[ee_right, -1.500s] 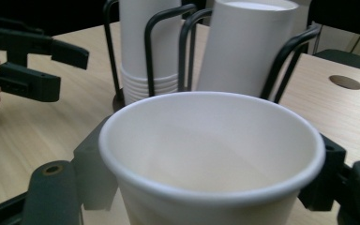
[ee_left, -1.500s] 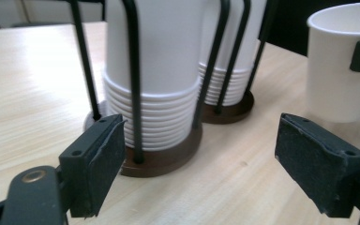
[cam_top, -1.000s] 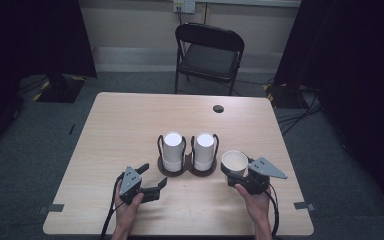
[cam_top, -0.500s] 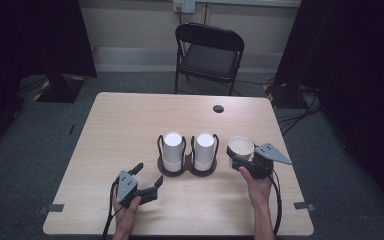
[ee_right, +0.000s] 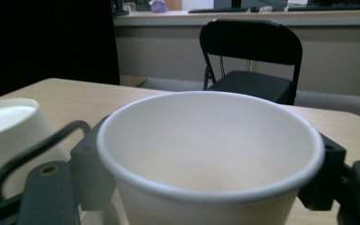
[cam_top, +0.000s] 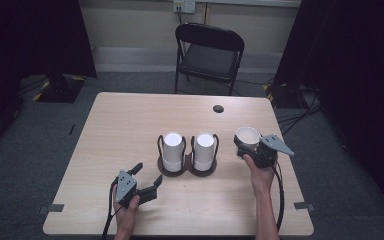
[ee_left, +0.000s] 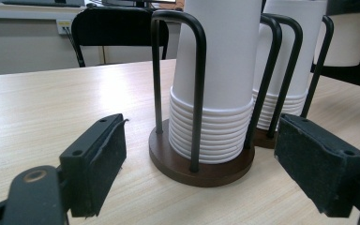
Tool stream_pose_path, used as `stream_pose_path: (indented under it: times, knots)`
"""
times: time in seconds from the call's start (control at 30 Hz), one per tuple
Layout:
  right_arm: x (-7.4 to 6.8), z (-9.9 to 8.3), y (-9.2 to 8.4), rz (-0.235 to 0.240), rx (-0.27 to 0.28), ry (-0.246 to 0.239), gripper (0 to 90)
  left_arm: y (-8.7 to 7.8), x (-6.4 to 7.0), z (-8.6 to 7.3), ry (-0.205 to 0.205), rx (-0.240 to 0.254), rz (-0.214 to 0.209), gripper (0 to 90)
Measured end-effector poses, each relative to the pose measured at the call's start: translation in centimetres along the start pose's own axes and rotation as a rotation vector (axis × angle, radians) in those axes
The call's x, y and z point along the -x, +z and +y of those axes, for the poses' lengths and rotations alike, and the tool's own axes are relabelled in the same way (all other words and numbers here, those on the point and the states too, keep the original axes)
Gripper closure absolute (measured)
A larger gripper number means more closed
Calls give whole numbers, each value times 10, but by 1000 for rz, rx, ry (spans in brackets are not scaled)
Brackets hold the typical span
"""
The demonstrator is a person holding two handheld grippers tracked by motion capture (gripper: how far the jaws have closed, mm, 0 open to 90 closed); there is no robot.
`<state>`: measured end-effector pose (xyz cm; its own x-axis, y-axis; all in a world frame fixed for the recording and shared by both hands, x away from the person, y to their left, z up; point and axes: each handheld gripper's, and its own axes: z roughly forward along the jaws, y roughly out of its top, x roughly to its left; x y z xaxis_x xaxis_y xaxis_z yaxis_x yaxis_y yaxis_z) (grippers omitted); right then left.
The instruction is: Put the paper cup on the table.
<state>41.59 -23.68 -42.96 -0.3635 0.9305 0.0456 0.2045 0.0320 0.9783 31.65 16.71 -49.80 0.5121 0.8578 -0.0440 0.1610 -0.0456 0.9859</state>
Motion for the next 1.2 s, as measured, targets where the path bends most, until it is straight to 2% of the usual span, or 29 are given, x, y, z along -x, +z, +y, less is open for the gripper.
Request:
stream_pose_path:
  times: [0.17,0.43,0.6,0.73,0.83,1.03,1.2]
  knots:
    - [7,-5,13,-21,-34,1,227,0,-1,0,-10,6,-4,167]
    - [15,-19,31,-29,-81,14,227,-1,-1,0,-6,8,-2,168]
    - [15,-25,40,-28,-99,16,227,-1,-1,0,-12,10,1,168]
    - [17,-33,48,-23,-124,35,228,-1,-1,-1,-13,13,-1,168]
    - [16,-37,49,-24,-135,22,228,-1,-1,-1,-13,14,-1,168]
    - [15,-42,45,-17,-119,34,229,-1,-1,-1,-13,16,-2,168]
    - [15,-45,38,-13,-134,43,230,-1,-1,-1,-12,15,0,168]
